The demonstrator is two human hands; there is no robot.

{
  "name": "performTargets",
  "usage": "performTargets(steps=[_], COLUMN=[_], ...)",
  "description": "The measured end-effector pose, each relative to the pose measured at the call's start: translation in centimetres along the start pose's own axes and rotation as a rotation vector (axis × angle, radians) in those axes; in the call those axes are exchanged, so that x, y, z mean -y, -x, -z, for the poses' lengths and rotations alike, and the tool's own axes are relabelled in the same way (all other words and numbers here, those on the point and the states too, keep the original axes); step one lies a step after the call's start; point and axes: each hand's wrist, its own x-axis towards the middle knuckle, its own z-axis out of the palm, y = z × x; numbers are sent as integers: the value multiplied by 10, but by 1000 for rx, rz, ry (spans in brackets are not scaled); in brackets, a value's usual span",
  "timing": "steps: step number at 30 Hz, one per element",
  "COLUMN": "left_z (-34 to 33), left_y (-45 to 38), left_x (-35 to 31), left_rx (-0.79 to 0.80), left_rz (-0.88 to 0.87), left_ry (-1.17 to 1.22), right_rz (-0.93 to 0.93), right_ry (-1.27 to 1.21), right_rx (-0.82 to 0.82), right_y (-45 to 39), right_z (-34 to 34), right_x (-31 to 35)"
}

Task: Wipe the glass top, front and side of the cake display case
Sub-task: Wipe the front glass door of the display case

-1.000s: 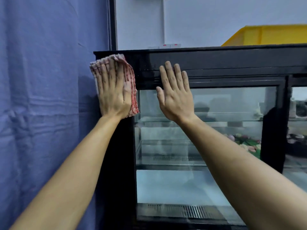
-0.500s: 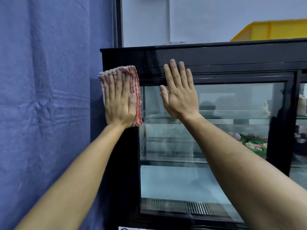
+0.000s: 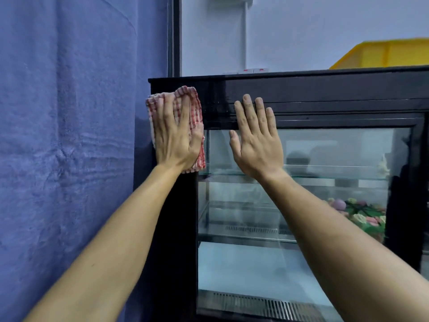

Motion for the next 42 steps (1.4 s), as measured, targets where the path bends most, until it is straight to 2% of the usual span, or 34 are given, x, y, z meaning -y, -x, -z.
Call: performTargets(steps=[3,6,8,12,15,18,22,26,29,32,35,38,40,42], left_z=[-5,-7,-4,4,2,-2,-13,-19,-15,-17,-10,-1,-6,-13], left_y=[40,87,70,-24,-32,29,184,353,397,350,223,116,107,159], left_x=[5,14,18,18,17,16,15,8,10,20,27,35,35,28], left_rx=[26,89,96,37,7,-4,43,237,373,315,154,106,74,49], left_rz=[-66,-44,-37,-48,-26,-48,-4,104,114,11,-66,-93,-76,-30], left_ry=[2,34,56,44,44,70,89,91,55,56,122,112,82,63], right_rz=[-2,-3,-4,0,-2,-2,0,-2,-3,-11,-12,-20,-21,-16], right_ry=[-3,-6,-5,3,7,5,9,16,15,6,13,18,30,32], right_rx=[2,2,4,-11,-10,6,26,26,43,63,72,106,107,110], right_y=[1,2,1,2,2,2,2,2,2,2,1,1,1,0], right_z=[0,1,1,-1,-1,1,3,4,6,6,7,9,9,9], right_x=[1,1,1,1,1,1,4,3,3,3,5,5,4,5])
